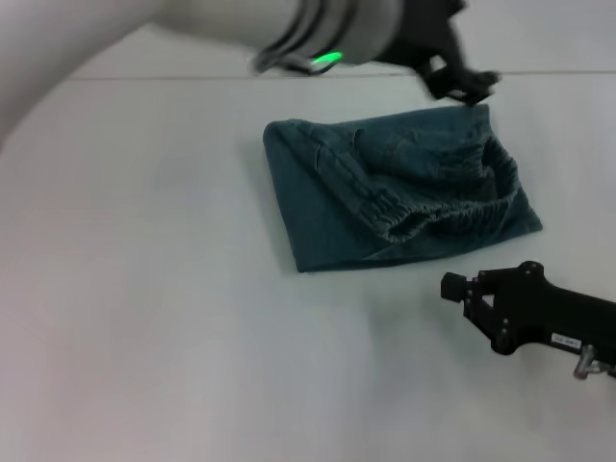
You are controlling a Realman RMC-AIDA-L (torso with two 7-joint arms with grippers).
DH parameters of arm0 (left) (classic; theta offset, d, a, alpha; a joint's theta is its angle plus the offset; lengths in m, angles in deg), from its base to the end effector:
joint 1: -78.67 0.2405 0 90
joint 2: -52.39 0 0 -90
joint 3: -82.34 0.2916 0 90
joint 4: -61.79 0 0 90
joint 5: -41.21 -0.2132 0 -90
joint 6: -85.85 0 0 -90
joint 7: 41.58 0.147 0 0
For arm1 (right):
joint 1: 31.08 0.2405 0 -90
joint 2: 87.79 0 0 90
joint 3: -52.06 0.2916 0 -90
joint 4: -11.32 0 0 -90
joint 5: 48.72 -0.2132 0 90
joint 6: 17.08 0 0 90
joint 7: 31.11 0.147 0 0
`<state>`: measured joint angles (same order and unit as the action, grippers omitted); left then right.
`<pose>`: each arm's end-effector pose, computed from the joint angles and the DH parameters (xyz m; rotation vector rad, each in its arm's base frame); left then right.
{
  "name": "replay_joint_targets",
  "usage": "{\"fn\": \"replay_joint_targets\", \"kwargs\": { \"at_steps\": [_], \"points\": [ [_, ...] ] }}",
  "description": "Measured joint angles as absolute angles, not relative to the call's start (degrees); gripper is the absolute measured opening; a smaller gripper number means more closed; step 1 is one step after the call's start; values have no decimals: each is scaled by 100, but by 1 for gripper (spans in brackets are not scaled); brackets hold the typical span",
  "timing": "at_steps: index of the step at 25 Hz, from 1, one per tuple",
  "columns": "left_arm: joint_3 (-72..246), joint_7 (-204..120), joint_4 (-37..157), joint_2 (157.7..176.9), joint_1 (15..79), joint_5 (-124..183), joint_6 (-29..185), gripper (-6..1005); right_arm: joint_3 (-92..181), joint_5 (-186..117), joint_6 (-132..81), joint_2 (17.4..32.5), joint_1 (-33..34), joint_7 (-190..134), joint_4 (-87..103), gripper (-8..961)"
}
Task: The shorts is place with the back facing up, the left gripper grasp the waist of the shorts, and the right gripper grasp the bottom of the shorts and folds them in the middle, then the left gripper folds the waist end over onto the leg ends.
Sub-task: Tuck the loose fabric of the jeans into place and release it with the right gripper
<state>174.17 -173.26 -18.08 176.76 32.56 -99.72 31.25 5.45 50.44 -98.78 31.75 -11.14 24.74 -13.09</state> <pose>-0.0183 0.4153 -0.0751 -2.5821 0.0795 -0.1323 0.3442 0.2884 -0.0587 -2.5424 0.5729 0.7440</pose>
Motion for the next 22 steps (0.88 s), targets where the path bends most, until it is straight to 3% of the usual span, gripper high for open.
{"fn": "replay_joint_targets", "kwargs": {
  "at_steps": [7,10,21,22],
  "points": [
    [17062,-15821,-2412,17702,5108,-8030,3283,873,533,5648,-10584,3200,-1158,3772,-3035,107],
    [16715,-14788,-2003,17702,5664,-6704,3111,934,508,5859,-10726,3203,-1192,4443,-3910,153],
    [14621,-12021,914,17668,6069,-4218,942,934,-188,7092,-11054,3218,-1051,6486,-7030,381],
    [14261,-11684,1344,17658,6109,-4174,703,934,-274,7324,-11127,3217,-982,6683,-7244,455]
  ]
}}
